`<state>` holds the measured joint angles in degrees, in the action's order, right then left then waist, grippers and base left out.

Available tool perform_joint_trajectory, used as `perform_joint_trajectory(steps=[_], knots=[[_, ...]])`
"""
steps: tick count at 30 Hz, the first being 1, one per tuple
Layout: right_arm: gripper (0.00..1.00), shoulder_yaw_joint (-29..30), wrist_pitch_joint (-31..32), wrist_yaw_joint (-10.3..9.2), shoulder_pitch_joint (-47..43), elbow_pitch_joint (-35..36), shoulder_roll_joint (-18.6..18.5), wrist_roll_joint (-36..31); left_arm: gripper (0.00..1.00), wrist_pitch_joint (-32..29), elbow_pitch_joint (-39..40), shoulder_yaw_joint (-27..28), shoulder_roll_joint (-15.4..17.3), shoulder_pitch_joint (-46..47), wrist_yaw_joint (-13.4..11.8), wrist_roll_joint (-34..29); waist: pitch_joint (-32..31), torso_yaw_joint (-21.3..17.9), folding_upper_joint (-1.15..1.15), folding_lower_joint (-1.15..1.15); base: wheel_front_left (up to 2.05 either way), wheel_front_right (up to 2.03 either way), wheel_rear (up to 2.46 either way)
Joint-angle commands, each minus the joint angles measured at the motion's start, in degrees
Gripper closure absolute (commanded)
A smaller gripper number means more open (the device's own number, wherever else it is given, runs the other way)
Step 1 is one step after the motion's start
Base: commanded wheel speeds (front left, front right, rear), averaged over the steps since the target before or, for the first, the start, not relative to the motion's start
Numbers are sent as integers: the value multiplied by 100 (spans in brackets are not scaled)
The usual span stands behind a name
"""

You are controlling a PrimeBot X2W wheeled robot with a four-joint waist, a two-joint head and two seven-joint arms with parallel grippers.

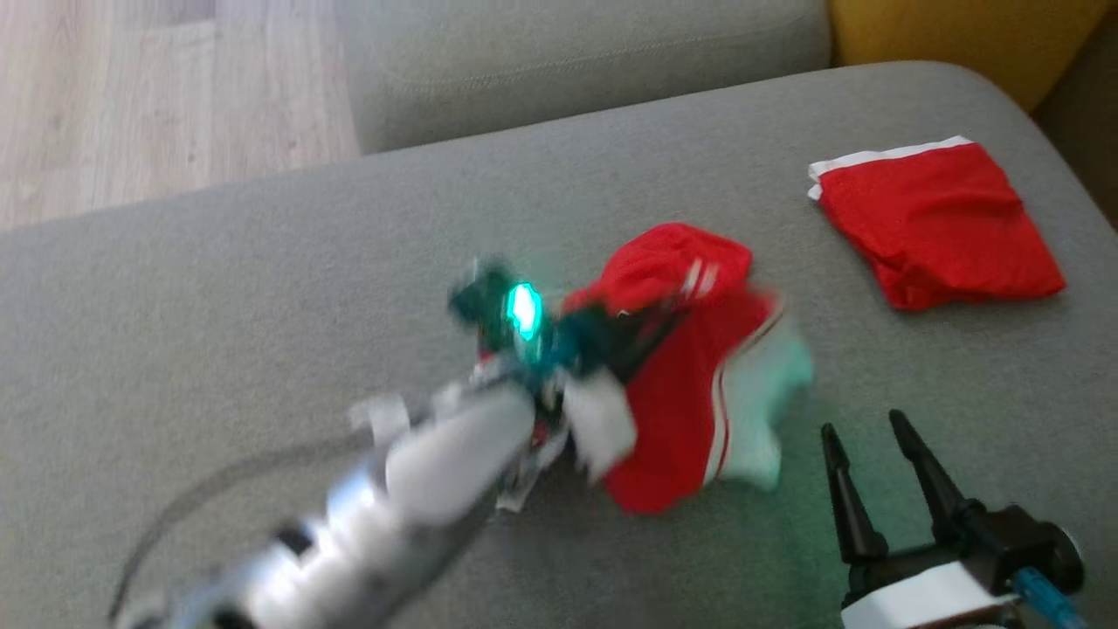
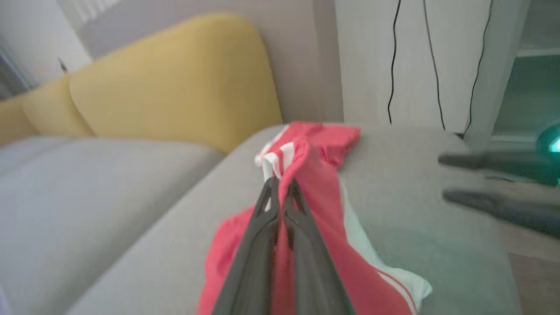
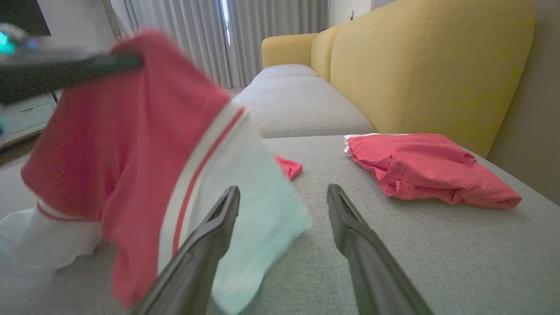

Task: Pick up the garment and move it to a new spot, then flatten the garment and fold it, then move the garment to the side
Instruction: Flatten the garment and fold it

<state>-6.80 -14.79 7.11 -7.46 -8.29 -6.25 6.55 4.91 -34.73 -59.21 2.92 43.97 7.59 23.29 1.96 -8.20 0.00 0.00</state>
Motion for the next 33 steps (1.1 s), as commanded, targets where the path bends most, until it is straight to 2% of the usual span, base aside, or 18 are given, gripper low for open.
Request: perform_joint_trajectory(steps=[1,5,10,15,19,23,24,26,33], knots=[[0,-136,-21,37,91,130,-53,18,100,68,261,189,65,835,-11,145,-120,-116,0,0,0,0,0],[0,-165,-21,37,88,116,-64,14,100,153,312,325,184,1721,-11,337,-236,-269,0,0,0,0,0],[0,-172,-21,37,18,107,-104,30,100,517,141,803,265,2960,-10,785,-375,-392,0,0,0,0,0],[0,-47,-21,37,-58,153,-101,17,100,654,-384,1293,321,3344,-23,1189,-491,-308,0,0,0,0,0],[0,97,-21,37,-151,256,-59,-10,100,596,-718,1226,583,2605,-101,1303,-505,-114,0,0,0,0,0],[0,190,-21,37,-278,334,-27,-27,100,685,-918,1193,912,1242,-256,1546,-396,140,0,0,0,0,0],[0,243,-21,37,-323,359,-14,-37,100,786,-996,1258,1091,601,-357,1682,-314,245,0,0,0,0,0],[0,280,-21,37,-360,374,-15,-53,100,882,-1060,1353,1253,95,-472,1775,-246,334,0,0,0,0,0],[0,301,-21,37,-359,419,-90,-79,100,1004,-839,1866,1733,-879,-672,1791,-91,517,0,0,0,0,0]])
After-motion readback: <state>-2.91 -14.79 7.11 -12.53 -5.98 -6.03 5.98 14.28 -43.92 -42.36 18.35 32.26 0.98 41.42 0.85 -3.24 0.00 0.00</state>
